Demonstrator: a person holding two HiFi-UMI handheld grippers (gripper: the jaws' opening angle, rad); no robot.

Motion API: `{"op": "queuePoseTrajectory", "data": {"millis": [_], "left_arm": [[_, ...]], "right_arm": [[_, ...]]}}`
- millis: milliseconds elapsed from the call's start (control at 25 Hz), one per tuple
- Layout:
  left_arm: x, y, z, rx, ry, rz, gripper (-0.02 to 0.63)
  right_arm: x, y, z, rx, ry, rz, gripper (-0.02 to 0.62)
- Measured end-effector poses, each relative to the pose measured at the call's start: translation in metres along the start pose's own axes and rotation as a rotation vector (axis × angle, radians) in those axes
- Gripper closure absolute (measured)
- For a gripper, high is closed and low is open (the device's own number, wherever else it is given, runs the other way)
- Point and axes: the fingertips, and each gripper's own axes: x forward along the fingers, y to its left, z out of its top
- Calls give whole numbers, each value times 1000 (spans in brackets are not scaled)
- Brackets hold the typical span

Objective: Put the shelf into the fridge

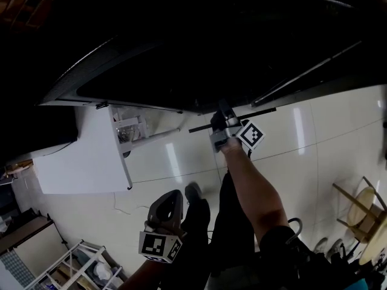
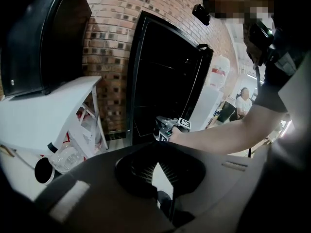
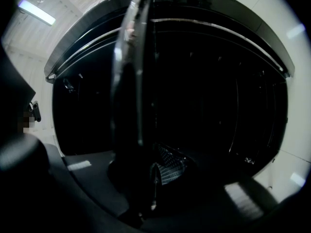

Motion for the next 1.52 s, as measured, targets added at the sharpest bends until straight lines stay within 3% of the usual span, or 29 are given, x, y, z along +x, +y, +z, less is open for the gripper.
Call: {"op": "queuePoseTrajectory", "data": {"millis": [640,1160,1520], "left_arm": [[-3,18,21,60,-10,-19,612],[-8,19,9,50,15,-34,612],[-10,35,13,23,-4,10,612]], "right_arm": [[37,-4,14,-5,-27,-24,578],[65,-2,21,16,-39,-20,578],[84,0,28,13,-43,-14,578]]}}
